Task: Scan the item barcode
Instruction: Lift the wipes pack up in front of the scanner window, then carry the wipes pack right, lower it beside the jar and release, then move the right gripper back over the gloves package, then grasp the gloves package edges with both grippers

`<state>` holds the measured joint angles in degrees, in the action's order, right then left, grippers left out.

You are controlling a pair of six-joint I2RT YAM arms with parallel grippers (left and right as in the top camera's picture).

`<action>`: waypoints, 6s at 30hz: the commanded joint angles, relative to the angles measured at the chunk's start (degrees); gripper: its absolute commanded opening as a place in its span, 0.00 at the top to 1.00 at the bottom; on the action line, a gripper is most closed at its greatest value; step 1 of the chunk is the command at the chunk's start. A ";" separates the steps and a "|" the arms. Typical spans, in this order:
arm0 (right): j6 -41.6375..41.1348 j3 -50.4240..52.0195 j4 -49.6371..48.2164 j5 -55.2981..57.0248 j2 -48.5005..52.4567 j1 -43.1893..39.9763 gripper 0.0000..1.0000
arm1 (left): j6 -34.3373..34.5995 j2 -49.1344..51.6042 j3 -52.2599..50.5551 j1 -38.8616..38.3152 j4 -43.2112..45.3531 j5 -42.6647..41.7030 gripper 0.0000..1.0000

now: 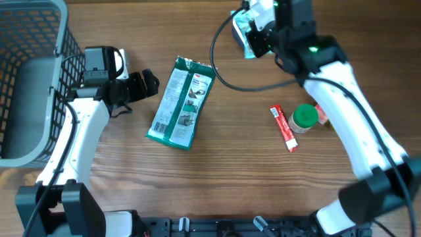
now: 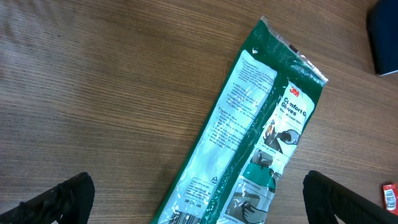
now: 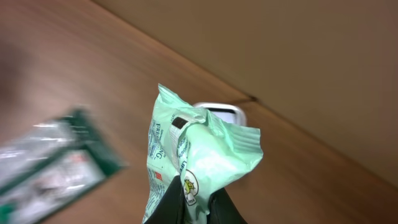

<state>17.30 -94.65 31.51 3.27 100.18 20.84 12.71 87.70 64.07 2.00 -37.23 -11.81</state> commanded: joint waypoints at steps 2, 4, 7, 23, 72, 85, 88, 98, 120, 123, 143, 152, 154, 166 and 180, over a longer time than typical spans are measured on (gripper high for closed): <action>5.92 -0.50 -7.17 17.59 5.90 0.11 0.96 | -0.09 -0.59 0.46 0.42 0.26 1.01 0.00; 11.15 -0.50 -11.39 22.27 8.02 0.70 0.96 | -0.09 -0.59 0.46 0.42 0.26 1.01 0.00; 18.27 -0.50 -17.07 28.22 10.67 1.64 0.96 | -0.09 -0.59 0.46 0.42 0.26 1.01 0.00; 38.69 -0.48 -50.77 45.09 28.17 7.37 0.96 | -0.09 -0.59 0.44 0.42 0.26 1.01 0.00; -4.44 -0.50 -7.19 28.72 2.12 10.21 0.96 | -0.09 -0.59 0.44 0.42 0.26 1.01 0.00; -26.49 14.60 32.00 -9.05 1.09 3.82 0.96 | -0.09 -0.59 0.44 0.42 0.26 1.01 0.00; -27.23 20.15 25.90 -7.26 1.09 3.80 0.96 | -0.09 -0.59 0.46 0.42 0.26 1.01 0.00; -30.84 23.87 22.23 4.87 1.20 3.82 0.82 | -0.09 -0.59 0.46 0.42 0.26 1.01 0.00; -48.26 23.91 10.78 -12.11 1.75 7.65 0.51 | -0.09 -0.59 0.44 0.42 0.26 1.01 0.00; -51.10 23.91 10.71 -9.86 1.75 9.27 0.52 | -0.09 -0.59 0.44 0.42 0.26 1.01 0.00; -55.17 24.06 8.09 -9.09 1.75 14.08 0.47 | -0.09 -0.59 0.44 0.42 0.26 1.01 0.00; -58.05 29.81 1.99 -9.35 1.75 14.08 0.57 | -0.11 -0.59 0.44 0.42 1.03 0.79 0.00; -58.01 31.06 0.13 -9.33 1.75 14.05 0.57 | -0.09 -0.55 0.44 0.42 0.76 0.72 0.17; -57.72 32.37 -4.22 -14.56 1.75 11.50 0.50 | -0.09 7.50 -1.25 -6.47 1.31 4.70 0.96; -55.93 34.40 -5.38 -17.18 1.75 8.07 0.41 | -0.04 22.51 -1.25 -9.05 5.53 5.60 0.96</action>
<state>-39.57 -61.17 26.48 -11.81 101.16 30.81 12.73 107.31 63.44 -6.44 -31.16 -6.24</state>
